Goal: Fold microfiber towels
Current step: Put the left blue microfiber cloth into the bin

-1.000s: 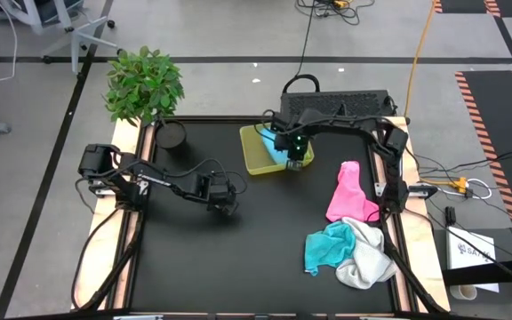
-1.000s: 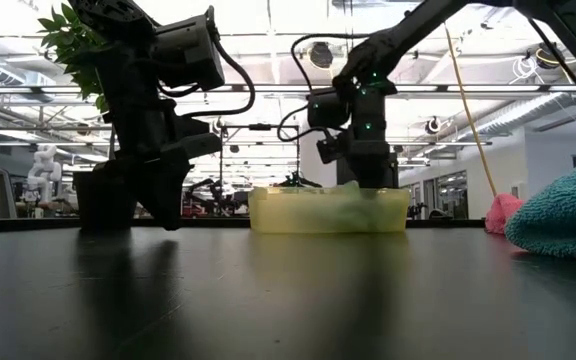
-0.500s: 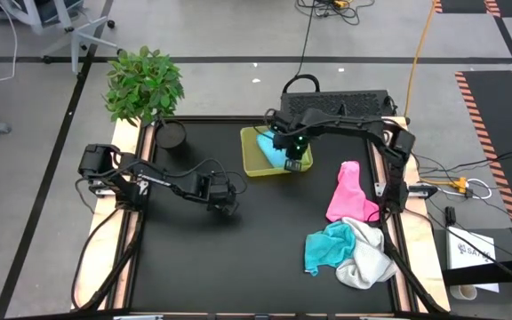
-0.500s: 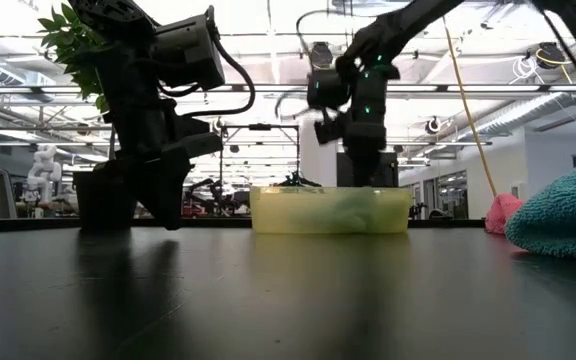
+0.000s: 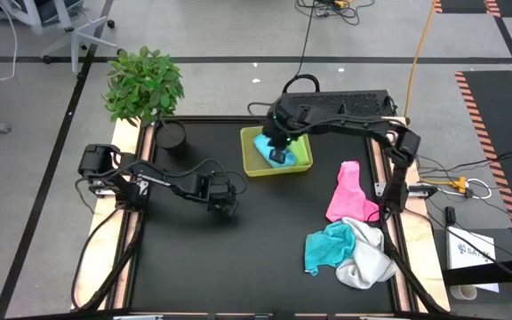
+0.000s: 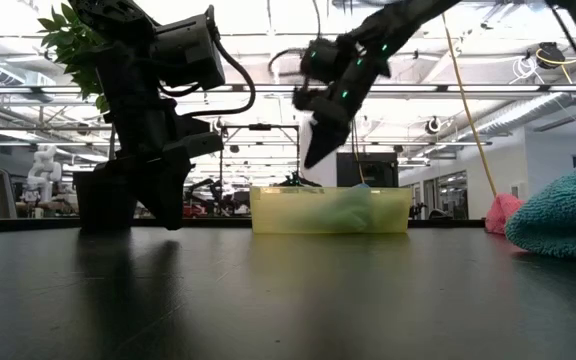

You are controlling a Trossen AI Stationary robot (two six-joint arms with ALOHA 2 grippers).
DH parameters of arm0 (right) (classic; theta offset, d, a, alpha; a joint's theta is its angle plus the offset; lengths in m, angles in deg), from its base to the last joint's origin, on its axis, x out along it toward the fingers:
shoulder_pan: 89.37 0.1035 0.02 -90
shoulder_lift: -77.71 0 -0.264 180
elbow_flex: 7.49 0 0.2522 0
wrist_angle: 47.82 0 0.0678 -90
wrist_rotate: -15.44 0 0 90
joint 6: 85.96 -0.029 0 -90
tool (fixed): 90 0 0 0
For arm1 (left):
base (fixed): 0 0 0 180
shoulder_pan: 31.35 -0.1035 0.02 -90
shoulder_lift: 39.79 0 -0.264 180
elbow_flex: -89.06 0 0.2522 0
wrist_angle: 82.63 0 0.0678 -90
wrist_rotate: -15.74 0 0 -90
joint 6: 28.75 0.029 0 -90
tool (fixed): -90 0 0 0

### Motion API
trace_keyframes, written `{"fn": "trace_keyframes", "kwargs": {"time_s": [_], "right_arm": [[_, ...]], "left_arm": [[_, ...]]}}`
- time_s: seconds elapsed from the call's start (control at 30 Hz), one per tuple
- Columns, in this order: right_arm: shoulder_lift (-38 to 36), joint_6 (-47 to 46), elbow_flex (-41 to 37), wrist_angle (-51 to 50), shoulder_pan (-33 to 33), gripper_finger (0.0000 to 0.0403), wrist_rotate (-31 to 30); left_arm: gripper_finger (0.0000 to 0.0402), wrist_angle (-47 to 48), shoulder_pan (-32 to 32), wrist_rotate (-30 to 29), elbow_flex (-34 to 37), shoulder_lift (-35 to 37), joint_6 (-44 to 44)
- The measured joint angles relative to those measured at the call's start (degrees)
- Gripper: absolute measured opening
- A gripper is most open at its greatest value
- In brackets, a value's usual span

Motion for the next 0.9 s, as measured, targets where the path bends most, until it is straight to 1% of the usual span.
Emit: {"fn": "trace_keyframes", "kwargs": {"time_s": [0.2, 0.37, 0.53, 0.63, 0.7, 0.83, 0.9], "right_arm": [[7.6, -0.8, 0.0, 5.1, 1.6, 0.0, 0.0], [11.5, -0.8, 1.2, 5.7, 1.4, 0.0, -0.1], [12.5, 0.1, 2.5, 5.8, 0.5, 0.0, -0.7], [12.4, 1.7, 2.6, 5.3, -0.4, 0.0, -4.0], [12.2, 2.7, 2.6, 3.9, -1.2, 0.0, -5.9], [12.2, 3.1, 2.6, 0.1, -3.1, 0.0, -6.6], [12.2, 3.3, 2.6, -2.4, -3.8, 0.0, -7.9]], "left_arm": [[0.0035, -0.1, 0.0, 0.0, 0.0, 0.0, -0.2], [0.0035, -0.5, 0.0, 0.0, 0.0, 0.0, -1.3], [0.0035, -1.8, 0.0, 0.1, 0.0, 0.0, -1.6], [0.0035, -1.7, 0.0, 0.1, 0.0, 0.0, -1.7], [0.0035, -1.7, 0.0, 0.1, 0.0, 0.0, -1.8], [0.0035, -1.7, 0.0, 0.1, 0.0, 0.0, -1.9], [0.0035, -1.7, 0.0, 0.1, 0.0, 0.0, -1.9]]}}
